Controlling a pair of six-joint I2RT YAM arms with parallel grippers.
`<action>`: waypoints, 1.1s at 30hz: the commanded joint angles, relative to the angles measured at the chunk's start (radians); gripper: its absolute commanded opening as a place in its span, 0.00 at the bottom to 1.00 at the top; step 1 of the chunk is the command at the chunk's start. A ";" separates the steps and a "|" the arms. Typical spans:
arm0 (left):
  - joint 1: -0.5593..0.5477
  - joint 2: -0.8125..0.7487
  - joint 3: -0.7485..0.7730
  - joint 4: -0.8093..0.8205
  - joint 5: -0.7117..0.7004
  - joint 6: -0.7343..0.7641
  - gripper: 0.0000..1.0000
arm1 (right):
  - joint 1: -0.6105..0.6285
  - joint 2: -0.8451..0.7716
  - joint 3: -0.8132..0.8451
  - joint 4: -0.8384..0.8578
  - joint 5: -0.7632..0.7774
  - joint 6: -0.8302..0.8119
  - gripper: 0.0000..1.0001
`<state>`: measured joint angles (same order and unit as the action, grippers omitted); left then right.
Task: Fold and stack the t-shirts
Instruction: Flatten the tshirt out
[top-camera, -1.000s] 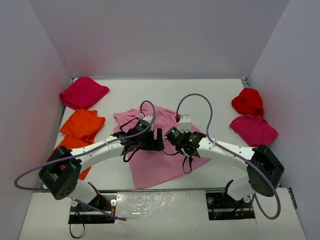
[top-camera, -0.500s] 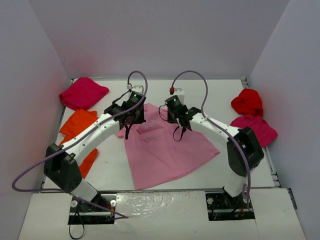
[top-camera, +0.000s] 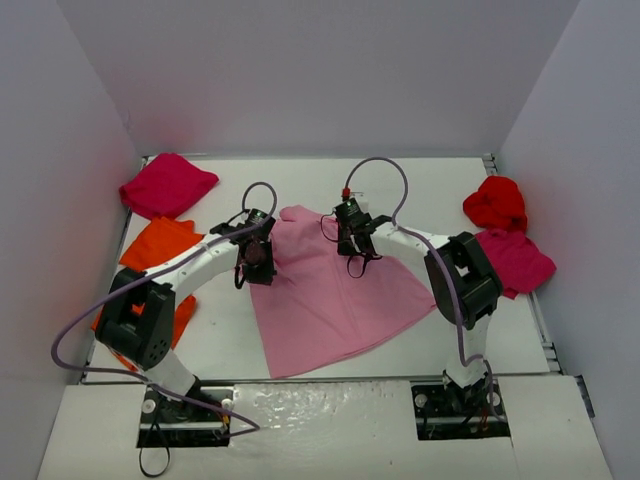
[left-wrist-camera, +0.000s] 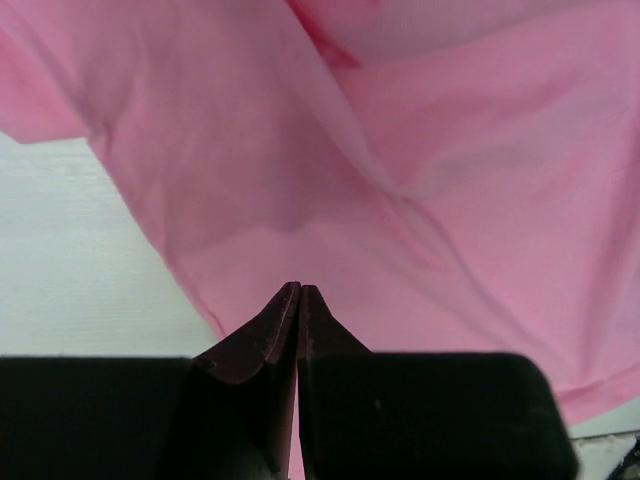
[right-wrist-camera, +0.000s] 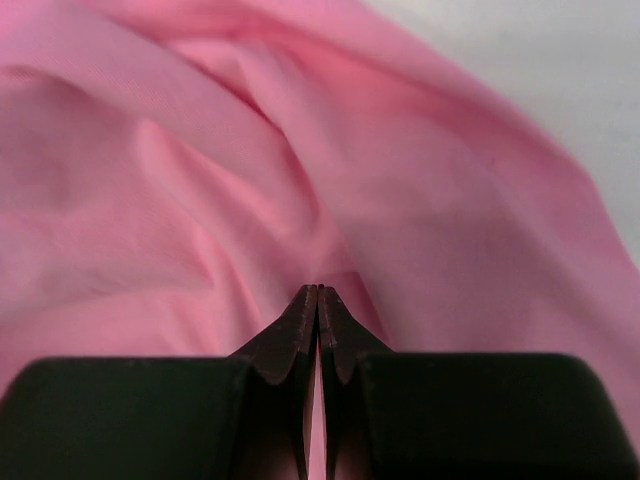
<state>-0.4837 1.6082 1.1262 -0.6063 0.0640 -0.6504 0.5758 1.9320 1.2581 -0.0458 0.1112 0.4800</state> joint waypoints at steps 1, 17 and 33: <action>-0.003 0.029 0.007 0.119 0.151 -0.070 0.00 | 0.013 -0.043 -0.038 0.019 0.012 0.014 0.00; -0.003 0.159 -0.075 0.252 0.355 -0.140 0.00 | 0.072 -0.040 -0.233 0.019 0.062 0.078 0.00; -0.032 -0.009 -0.125 0.248 0.168 -0.153 0.00 | 0.161 -0.225 -0.205 -0.117 0.277 0.090 0.00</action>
<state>-0.4873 1.7473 0.9988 -0.3263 0.4174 -0.8013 0.6707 1.8103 1.0043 0.0534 0.2642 0.5788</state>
